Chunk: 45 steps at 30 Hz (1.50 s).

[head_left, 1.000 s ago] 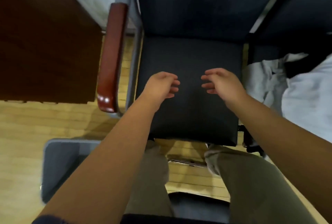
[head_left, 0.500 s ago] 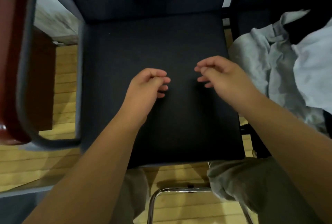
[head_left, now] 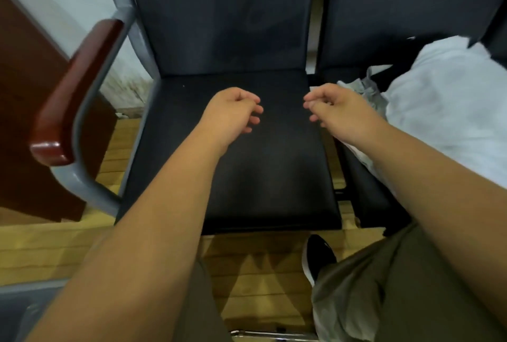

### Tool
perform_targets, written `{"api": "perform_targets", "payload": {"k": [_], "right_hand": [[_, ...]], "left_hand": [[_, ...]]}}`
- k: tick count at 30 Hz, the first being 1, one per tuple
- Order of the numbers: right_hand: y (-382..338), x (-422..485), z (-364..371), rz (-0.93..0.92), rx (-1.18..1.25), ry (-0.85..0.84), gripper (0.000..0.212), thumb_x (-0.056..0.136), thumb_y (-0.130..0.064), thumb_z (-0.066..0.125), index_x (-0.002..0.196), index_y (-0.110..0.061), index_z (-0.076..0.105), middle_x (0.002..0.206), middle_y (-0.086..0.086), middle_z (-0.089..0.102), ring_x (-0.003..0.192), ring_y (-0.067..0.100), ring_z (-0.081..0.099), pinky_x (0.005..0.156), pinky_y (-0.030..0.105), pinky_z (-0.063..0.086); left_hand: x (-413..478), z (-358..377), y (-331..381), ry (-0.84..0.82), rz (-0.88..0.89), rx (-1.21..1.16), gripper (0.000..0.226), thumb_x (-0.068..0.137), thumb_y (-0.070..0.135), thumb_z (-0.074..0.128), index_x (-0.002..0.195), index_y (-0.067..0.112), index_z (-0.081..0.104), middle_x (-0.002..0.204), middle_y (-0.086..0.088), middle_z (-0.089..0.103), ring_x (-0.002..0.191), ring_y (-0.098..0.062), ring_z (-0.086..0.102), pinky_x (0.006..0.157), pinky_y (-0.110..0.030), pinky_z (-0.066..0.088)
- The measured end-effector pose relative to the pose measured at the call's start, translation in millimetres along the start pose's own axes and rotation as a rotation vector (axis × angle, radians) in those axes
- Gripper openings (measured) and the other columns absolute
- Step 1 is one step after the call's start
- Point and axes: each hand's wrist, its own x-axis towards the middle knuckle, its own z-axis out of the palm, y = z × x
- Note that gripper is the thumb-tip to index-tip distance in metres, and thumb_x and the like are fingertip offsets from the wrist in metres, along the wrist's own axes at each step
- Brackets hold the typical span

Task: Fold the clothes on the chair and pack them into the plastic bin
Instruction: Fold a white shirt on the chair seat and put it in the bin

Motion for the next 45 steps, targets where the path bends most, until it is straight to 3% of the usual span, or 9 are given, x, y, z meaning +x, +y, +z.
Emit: {"api": "perform_targets", "payload": {"k": [6, 10, 13, 20, 26, 32, 35, 40, 45], "right_hand": [[12.3, -54.8, -54.4, 0.011, -0.089, 0.085, 0.026, 0.103, -0.033, 0.053, 0.099, -0.017, 0.074, 0.106, 0.001, 0.076, 0.104, 0.017, 0.071, 0.098, 0.044, 0.057], [26.9, -67.4, -102.3, 0.103, -0.164, 0.208, 0.030, 0.102, -0.031, 0.049, 0.097, -0.011, 0.072, 0.095, 0.004, 0.071, 0.095, 0.024, 0.067, 0.072, 0.030, 0.051], [46.9, -75.8, -135.3, 0.150, -0.155, 0.299, 0.030, 0.100, -0.024, 0.052, 0.105, -0.003, 0.073, 0.105, 0.010, 0.073, 0.102, 0.028, 0.067, 0.085, 0.039, 0.056], [89.1, -81.9, -177.1, 0.304, -0.216, 0.284, 0.035, 0.099, -0.008, 0.054, 0.127, -0.020, 0.073, 0.136, 0.004, 0.065, 0.125, 0.028, 0.059, 0.098, 0.031, 0.047], [124.0, -67.8, -171.8, 0.325, -0.440, 0.027, 0.042, 0.091, -0.014, 0.069, 0.128, -0.035, 0.069, 0.135, 0.004, 0.058, 0.120, 0.027, 0.058, 0.098, 0.030, 0.049], [128.6, -48.4, -163.9, 0.297, -0.737, 0.042, 0.033, 0.096, -0.036, 0.067, 0.127, -0.044, 0.068, 0.124, 0.004, 0.050, 0.124, 0.036, 0.049, 0.105, 0.041, 0.048], [123.9, -41.9, -165.0, 0.289, -0.635, 0.085, 0.026, 0.090, -0.057, 0.070, 0.109, -0.039, 0.072, 0.119, 0.002, 0.059, 0.123, 0.034, 0.052, 0.106, 0.046, 0.050], [110.2, -50.2, -170.9, 0.114, -0.340, 0.177, 0.019, 0.102, -0.040, 0.064, 0.100, -0.024, 0.073, 0.100, -0.010, 0.067, 0.098, 0.015, 0.061, 0.081, 0.028, 0.045], [84.2, -73.8, -174.5, 0.032, -0.065, 0.179, 0.019, 0.104, -0.039, 0.061, 0.097, -0.024, 0.071, 0.090, -0.012, 0.067, 0.079, 0.004, 0.056, 0.072, 0.022, 0.042]], "left_hand": [[-51.8, 37.5, 15.1, -0.048, -0.023, -0.035, 0.018, 0.103, 0.017, 0.057, 0.109, 0.021, 0.074, 0.104, 0.001, 0.080, 0.093, -0.017, 0.077, 0.081, -0.035, 0.065], [-66.1, 64.9, 29.0, -0.096, -0.015, -0.070, 0.018, 0.102, 0.015, 0.060, 0.111, 0.018, 0.075, 0.105, -0.002, 0.080, 0.091, -0.018, 0.077, 0.081, -0.036, 0.064], [-69.4, 95.7, 46.3, -0.133, -0.027, -0.105, 0.019, 0.102, 0.011, 0.060, 0.112, 0.014, 0.075, 0.105, -0.007, 0.080, 0.084, -0.018, 0.074, 0.079, -0.036, 0.064], [-71.2, 164.6, 71.3, -0.376, 0.035, -0.313, 0.021, 0.104, 0.011, 0.058, 0.117, 0.008, 0.074, 0.104, -0.008, 0.079, 0.083, -0.020, 0.074, 0.080, -0.038, 0.061], [-41.0, 212.2, 50.9, -0.410, 0.069, -0.026, 0.021, 0.101, 0.013, 0.060, 0.115, 0.018, 0.075, 0.108, -0.002, 0.080, 0.088, -0.017, 0.075, 0.090, -0.043, 0.063], [-23.6, 237.6, 34.3, -0.476, 0.163, 0.191, 0.025, 0.103, 0.017, 0.058, 0.121, 0.026, 0.072, 0.117, 0.007, 0.073, 0.103, -0.017, 0.074, 0.090, -0.035, 0.061], [-15.7, 240.0, 29.8, -0.456, 0.193, 0.212, 0.028, 0.102, 0.015, 0.058, 0.126, 0.024, 0.071, 0.120, 0.004, 0.071, 0.106, -0.016, 0.072, 0.091, -0.035, 0.061], [-12.0, 232.2, 33.6, -0.416, 0.324, 0.194, 0.048, 0.097, 0.009, 0.065, 0.142, 0.027, 0.061, 0.135, 0.013, 0.061, 0.116, -0.007, 0.064, 0.086, -0.012, 0.051], [-20.0, 225.0, 45.4, -0.470, 0.440, 0.116, 0.060, 0.095, -0.007, 0.064, 0.144, 0.026, 0.057, 0.114, 0.017, 0.063, 0.085, 0.017, 0.063, 0.071, -0.003, 0.048]]}}
